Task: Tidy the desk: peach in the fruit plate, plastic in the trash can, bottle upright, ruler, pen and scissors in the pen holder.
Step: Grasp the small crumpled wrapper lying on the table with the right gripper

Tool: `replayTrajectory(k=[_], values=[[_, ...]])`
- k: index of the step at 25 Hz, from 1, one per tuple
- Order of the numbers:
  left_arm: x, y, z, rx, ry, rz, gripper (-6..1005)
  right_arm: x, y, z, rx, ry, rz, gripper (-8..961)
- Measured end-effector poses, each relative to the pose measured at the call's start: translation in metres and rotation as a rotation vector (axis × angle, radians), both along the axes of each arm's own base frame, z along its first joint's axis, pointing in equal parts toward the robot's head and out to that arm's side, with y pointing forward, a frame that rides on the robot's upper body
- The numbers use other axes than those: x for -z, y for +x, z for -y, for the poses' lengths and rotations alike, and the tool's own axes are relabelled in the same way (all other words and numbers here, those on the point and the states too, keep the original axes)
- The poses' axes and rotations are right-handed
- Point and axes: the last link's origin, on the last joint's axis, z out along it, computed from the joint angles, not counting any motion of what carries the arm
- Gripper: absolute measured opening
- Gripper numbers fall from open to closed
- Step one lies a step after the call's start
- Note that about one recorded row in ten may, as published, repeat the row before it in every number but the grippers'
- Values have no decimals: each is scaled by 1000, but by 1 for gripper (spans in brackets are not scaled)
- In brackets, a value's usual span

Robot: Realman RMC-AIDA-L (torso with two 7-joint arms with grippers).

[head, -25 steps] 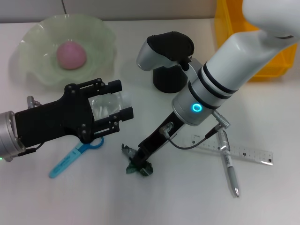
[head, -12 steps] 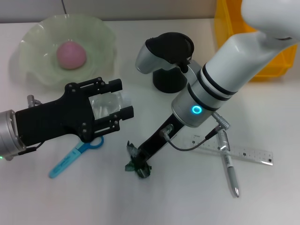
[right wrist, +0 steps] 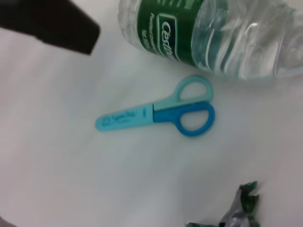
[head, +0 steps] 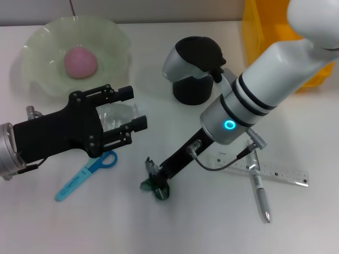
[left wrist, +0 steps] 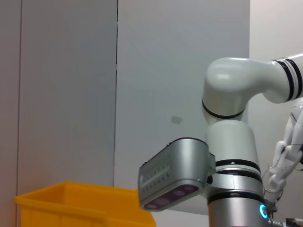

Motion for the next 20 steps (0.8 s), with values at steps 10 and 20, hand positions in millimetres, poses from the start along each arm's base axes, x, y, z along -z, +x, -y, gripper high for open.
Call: replayTrajectory(k=[10,20], values=[[-4,-4,0,-24,20,15,639,-27,16,-2,35,67,-138,38],[-4,-3,-2,-19,21,14,639,-36,25,-2,45,95,-180,78]])
